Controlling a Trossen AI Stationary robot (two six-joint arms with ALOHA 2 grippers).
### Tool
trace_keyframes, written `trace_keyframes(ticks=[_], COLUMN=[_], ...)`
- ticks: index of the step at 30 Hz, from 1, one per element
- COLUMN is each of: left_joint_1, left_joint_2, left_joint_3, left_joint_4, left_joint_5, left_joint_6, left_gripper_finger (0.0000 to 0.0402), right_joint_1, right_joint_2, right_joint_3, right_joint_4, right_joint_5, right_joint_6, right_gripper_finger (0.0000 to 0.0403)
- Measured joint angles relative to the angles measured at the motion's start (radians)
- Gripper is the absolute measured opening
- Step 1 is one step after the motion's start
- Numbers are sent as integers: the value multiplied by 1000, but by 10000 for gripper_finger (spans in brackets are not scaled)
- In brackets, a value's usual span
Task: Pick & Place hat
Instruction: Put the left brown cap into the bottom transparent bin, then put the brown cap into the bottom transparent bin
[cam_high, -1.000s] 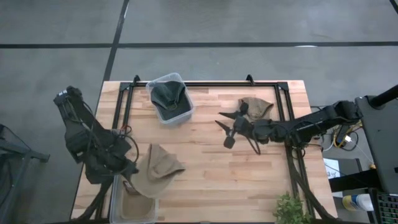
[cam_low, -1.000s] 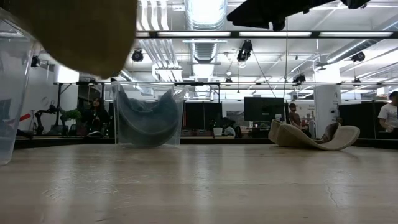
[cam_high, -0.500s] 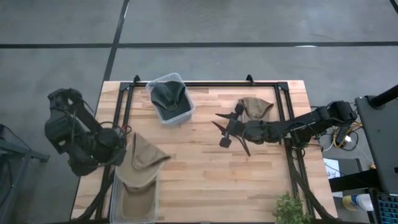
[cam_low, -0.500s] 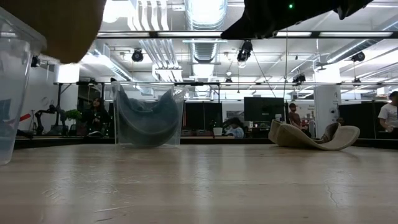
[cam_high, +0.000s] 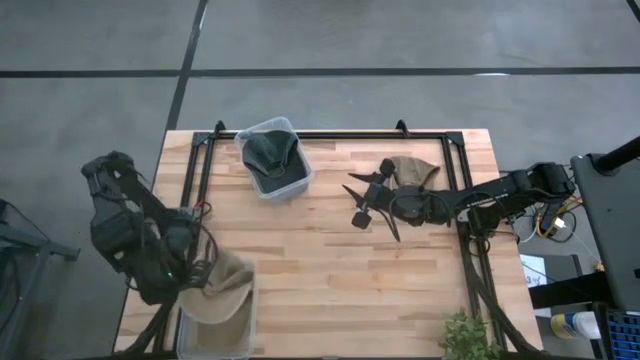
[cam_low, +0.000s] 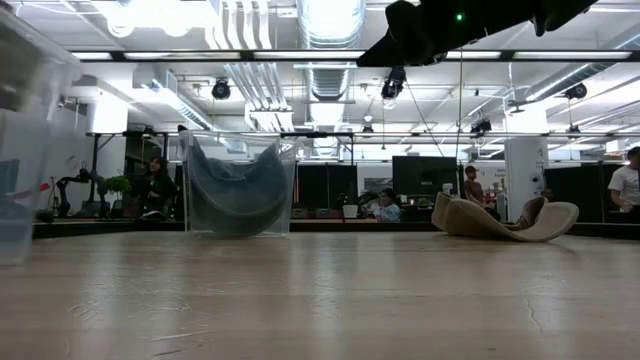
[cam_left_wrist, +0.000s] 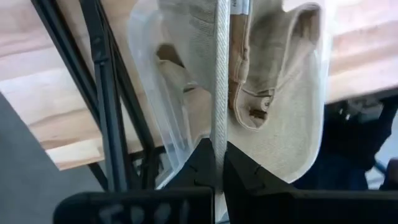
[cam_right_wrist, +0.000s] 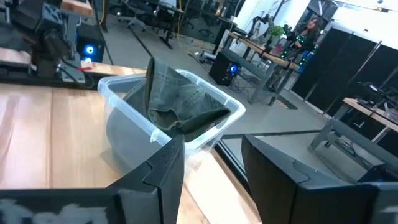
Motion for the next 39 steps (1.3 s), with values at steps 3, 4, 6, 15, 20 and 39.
trace_keyframes(ticks=[3, 4, 6, 15, 20, 39], left_joint_1=[12, 17, 22, 37, 37, 46], left_joint_2=[29, 42, 68, 170, 217, 237], left_joint_3=[0, 0, -2, -2, -2, -2], left_joint_4=[-24, -23, -19, 105, 205, 48], left_joint_5=[-11, -14, -14, -18, -16, -144], left_joint_6=[6, 9, 9, 38, 73, 237], left_gripper_finger=[12, 14, 15, 18, 29, 176], right_joint_1=[0, 0, 0, -1, 0, 0], right_joint_2=[0, 0, 1, 1, 1, 0], right_joint_3=[-2, -2, -2, -4, -5, -10], right_joint_4=[-6, -6, -7, -8, -9, -47], right_joint_5=[0, 0, 0, 0, 0, 0], right_joint_6=[4, 4, 0, -4, -4, -2], right_gripper_finger=[152, 150, 148, 152, 147, 139])
